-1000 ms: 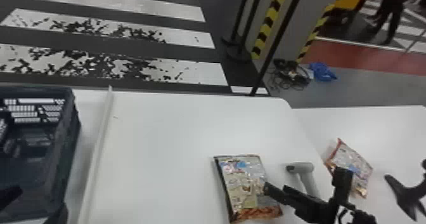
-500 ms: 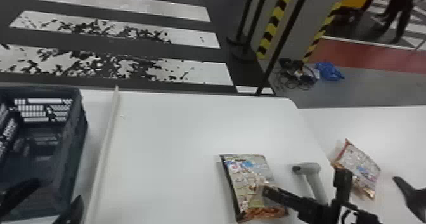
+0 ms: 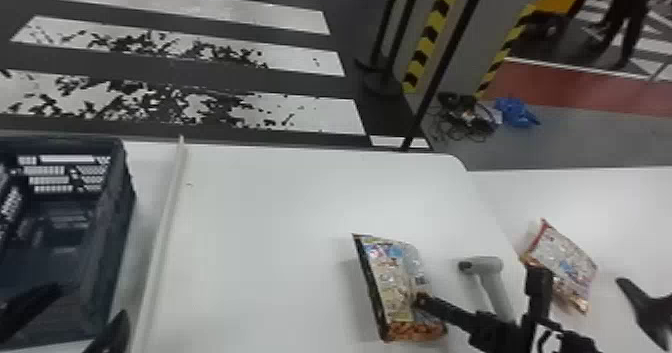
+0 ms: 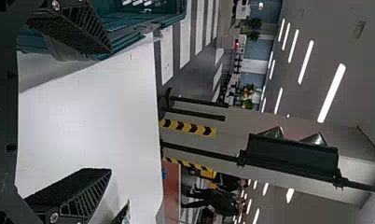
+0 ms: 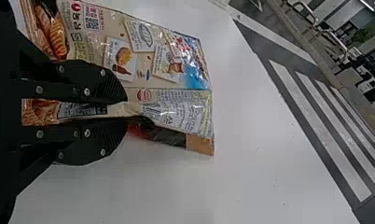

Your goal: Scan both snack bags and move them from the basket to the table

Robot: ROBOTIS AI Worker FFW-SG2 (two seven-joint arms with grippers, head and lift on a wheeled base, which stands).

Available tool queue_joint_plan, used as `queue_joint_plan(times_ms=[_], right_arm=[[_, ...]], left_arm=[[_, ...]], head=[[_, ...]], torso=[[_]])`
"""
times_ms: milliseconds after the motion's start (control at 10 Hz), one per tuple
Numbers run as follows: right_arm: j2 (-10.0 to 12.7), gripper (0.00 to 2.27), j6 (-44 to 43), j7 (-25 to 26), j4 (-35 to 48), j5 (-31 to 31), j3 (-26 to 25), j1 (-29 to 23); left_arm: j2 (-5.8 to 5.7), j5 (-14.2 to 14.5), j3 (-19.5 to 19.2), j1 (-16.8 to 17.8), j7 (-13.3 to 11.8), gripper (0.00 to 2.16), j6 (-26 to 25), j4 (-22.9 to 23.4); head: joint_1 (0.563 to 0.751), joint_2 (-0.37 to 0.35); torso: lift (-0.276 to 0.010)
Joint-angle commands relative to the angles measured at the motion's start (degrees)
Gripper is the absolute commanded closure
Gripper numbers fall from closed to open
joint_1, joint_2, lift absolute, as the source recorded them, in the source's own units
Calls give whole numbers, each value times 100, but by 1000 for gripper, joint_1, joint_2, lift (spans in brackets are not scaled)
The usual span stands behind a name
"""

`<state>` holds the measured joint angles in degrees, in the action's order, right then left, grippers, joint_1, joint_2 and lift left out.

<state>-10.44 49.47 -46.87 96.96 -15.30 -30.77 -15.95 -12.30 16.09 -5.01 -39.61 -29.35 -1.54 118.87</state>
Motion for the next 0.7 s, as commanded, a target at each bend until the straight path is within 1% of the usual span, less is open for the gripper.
queue_joint_plan(times_ms=[0,200,400,600], right_arm=[[42,2250,77,29,333,-43,-43,-137],[156,2250,639,82,913,-237,-325,-198],[165,2250,832,213,1256,-307,-553,-154],[130,2250,815,512,1115,-219,-808,356]], left_arm=[[0,-1,0,-3,0,87,0,5],[0,-1,0,-3,0,87,0,31],[0,-1,0,-3,0,87,0,13],[0,-1,0,-3,-18,87,35,-31]], head=[[695,-289],[695,-288],[695,-295],[695,-318]], torso=[[-98],[-98],[-98],[-98]])
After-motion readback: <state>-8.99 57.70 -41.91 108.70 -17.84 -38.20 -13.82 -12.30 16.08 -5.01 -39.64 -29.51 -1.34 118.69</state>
